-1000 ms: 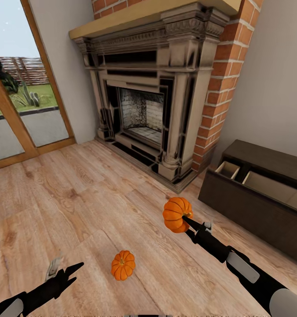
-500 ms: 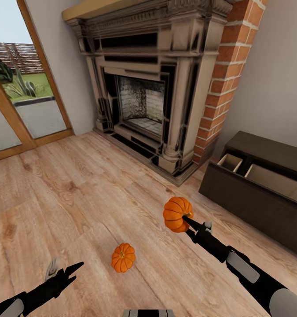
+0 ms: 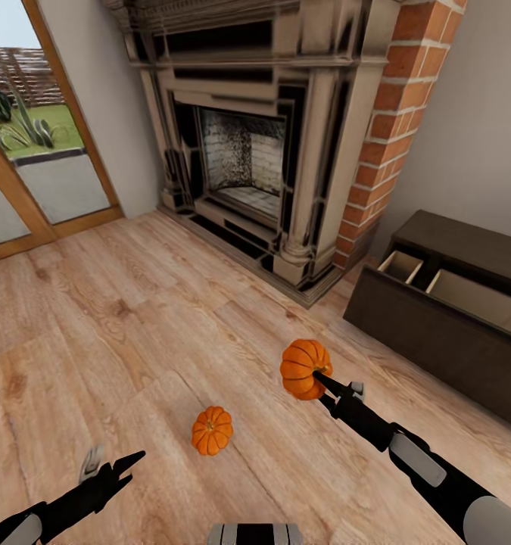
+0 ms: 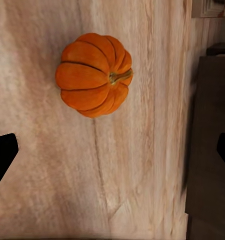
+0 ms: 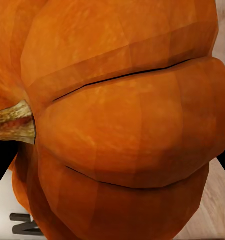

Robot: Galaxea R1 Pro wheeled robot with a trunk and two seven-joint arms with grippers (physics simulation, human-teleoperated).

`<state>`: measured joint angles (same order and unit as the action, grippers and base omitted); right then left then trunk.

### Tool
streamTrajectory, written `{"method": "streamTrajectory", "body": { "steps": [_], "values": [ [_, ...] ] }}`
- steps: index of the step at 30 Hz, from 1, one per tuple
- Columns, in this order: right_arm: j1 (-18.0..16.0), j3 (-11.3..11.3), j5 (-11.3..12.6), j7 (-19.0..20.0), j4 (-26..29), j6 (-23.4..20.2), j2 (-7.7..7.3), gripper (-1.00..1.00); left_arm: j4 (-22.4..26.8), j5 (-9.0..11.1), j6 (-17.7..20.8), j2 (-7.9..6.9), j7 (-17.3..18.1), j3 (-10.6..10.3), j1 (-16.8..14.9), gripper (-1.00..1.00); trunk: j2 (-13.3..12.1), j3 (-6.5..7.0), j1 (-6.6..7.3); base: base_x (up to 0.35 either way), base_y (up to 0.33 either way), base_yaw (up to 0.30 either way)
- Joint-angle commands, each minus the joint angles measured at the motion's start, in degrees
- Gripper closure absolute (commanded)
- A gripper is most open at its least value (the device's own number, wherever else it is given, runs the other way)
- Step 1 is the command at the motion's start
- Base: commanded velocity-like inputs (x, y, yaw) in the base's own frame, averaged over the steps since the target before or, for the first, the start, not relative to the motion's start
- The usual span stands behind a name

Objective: Place each of the two pumpkins and all three candles from the living room inside a cabinet in the living room (use any cabinet), then make sure every cabinet is closed, and position the cauldron so it is next to a table in the living room.

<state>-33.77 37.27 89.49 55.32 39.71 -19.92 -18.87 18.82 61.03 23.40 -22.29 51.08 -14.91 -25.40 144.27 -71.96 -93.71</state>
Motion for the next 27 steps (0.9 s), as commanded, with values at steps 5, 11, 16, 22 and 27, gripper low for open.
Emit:
{"method": "streamTrajectory", "body": {
  "steps": [5, 11, 16, 22, 27],
  "values": [
    [-0.1, 0.3, 0.7, -0.2, 0.0, -0.2, -0.03, 1.0, 0.0, 0.6, 0.5, -0.13, 0.1, -0.3, 0.0, -1.0, 0.1, -1.16, -0.11, 0.0, 0.0, 0.0],
    [-0.1, 0.3, 0.8, -1.3, 0.0, 1.4, -0.11, 1.0, 0.0, 0.5, 0.5, -0.26, 1.7, -0.3, 0.0, -1.0, 0.2, -2.49, -0.27, 0.0, 0.0, 0.0],
    [-0.1, 0.3, 0.8, -1.3, 0.0, 1.5, -0.11, 1.0, 0.0, 0.5, 0.5, -0.29, 2.0, -0.3, 0.0, -1.0, 0.2, -3.59, -0.4, 0.0, 0.0, 0.0],
    [-0.1, 0.2, 0.8, -1.3, 0.0, 1.5, -0.11, 1.0, 0.0, 0.5, 0.4, -0.38, 2.2, -0.3, 0.1, -1.0, 0.3, -4.92, -0.55, 0.0, 0.0, 0.0],
    [-0.1, 0.3, 0.7, -1.3, 0.0, 1.5, -0.11, 1.0, -0.5, 0.5, -2.9, -0.39, 4.0, -0.3, 0.2, -1.0, 0.4, -6.03, -0.68, 0.0, 0.0, -0.008]
  ]
}}
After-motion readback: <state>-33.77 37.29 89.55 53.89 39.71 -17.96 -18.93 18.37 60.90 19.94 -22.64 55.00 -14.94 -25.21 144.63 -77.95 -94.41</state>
